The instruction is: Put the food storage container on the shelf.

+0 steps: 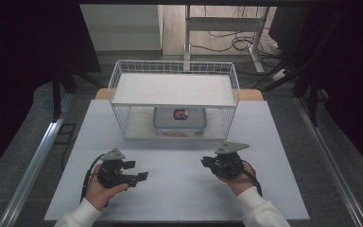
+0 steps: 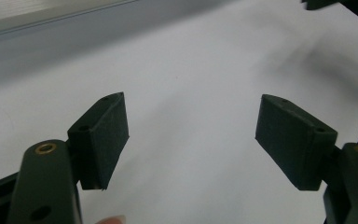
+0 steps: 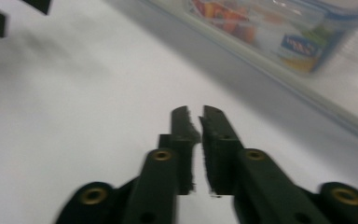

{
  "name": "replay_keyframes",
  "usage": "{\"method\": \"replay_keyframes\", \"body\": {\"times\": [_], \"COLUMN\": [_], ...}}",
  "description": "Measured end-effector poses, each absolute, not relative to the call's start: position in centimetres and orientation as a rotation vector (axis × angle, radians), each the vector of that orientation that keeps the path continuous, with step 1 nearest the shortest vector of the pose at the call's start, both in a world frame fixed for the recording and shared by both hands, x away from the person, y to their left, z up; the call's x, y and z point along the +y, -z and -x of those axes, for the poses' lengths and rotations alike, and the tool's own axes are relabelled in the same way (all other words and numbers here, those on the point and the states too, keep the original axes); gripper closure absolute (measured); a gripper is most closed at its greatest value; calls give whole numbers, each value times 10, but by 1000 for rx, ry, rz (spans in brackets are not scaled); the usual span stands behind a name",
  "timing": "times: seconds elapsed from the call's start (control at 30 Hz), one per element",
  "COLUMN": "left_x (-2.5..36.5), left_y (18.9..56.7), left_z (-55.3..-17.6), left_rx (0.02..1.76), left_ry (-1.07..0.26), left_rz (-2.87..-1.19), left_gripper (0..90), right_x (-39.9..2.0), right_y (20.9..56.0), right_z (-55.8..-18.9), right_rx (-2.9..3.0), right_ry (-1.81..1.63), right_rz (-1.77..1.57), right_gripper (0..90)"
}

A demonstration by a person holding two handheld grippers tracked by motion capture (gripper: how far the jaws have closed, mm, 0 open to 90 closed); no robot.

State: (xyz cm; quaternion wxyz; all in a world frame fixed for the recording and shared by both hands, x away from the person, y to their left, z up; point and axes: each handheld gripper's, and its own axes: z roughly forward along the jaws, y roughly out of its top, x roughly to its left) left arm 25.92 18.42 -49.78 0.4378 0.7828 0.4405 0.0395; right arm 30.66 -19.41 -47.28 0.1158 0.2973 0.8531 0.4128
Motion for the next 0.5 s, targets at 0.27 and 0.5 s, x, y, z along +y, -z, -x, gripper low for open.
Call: {"method": "replay_keyframes", "body": {"times": [0.27, 0.5], "left_x": [182, 182], "left_y": [498, 498], "left_z": [-260, -261], "left_rx": [1097, 1095], "left_ry": [-105, -111], "left_rz": [-1953, -1957], "left_gripper": [249, 246], "right_x": [-238, -240], "right_y": [474, 471], "right_z": [-283, -282], "right_rx": [2418, 2407], "right_ry": [-1220, -1267], "right_rz": [-1019, -1008], "right_gripper": [335, 248]}}
